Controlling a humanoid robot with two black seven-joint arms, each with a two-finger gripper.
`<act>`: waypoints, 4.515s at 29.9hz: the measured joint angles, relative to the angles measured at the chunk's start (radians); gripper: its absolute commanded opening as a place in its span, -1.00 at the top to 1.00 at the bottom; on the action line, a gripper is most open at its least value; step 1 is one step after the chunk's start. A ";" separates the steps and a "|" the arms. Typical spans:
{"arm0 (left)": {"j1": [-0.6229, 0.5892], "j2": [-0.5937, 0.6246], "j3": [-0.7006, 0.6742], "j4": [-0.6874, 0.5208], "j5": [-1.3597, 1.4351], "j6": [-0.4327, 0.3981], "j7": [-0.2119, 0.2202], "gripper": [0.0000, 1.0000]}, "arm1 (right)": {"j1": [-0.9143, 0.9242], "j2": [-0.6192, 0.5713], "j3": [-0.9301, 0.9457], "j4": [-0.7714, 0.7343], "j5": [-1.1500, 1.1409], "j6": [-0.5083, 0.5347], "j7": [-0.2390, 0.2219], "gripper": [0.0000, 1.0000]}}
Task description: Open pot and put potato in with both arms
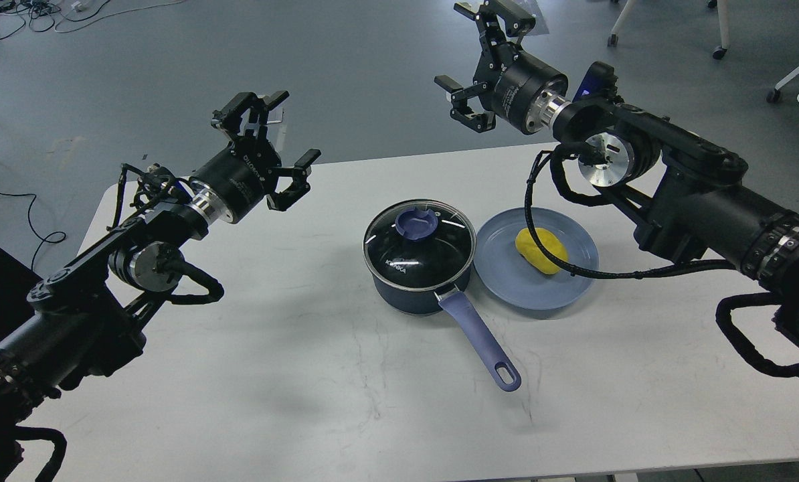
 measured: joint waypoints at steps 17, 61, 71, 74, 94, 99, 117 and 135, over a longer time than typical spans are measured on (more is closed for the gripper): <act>-0.006 0.028 -0.066 0.023 0.012 0.015 -0.085 -0.96 | 0.000 0.001 0.008 -0.007 0.000 -0.006 0.008 -1.00; -0.137 0.081 -0.042 -0.109 0.797 0.245 -0.252 -0.96 | -0.159 -0.127 0.236 -0.021 0.014 0.132 -0.005 -1.00; -0.139 0.038 0.120 -0.244 1.409 0.424 -0.259 -0.96 | -0.186 -0.145 0.301 -0.053 0.018 0.100 -0.003 -1.00; -0.143 0.031 0.206 -0.232 1.631 0.528 -0.259 -0.96 | -0.187 -0.145 0.325 -0.075 0.018 0.080 -0.003 -1.00; -0.164 -0.129 0.333 -0.067 1.920 0.594 -0.259 -0.96 | -0.205 -0.155 0.342 -0.089 0.019 -0.008 -0.002 -1.00; -0.158 -0.182 0.344 0.016 1.907 0.602 -0.259 -0.96 | -0.203 -0.159 0.336 -0.088 0.019 -0.008 -0.003 -1.00; -0.114 -0.212 0.346 0.069 1.893 0.609 -0.259 -0.96 | -0.204 -0.173 0.334 -0.086 0.018 -0.017 -0.002 -1.00; -0.109 -0.238 0.383 0.131 1.859 0.609 -0.259 -0.64 | -0.207 -0.191 0.329 -0.087 0.018 -0.017 -0.002 -1.00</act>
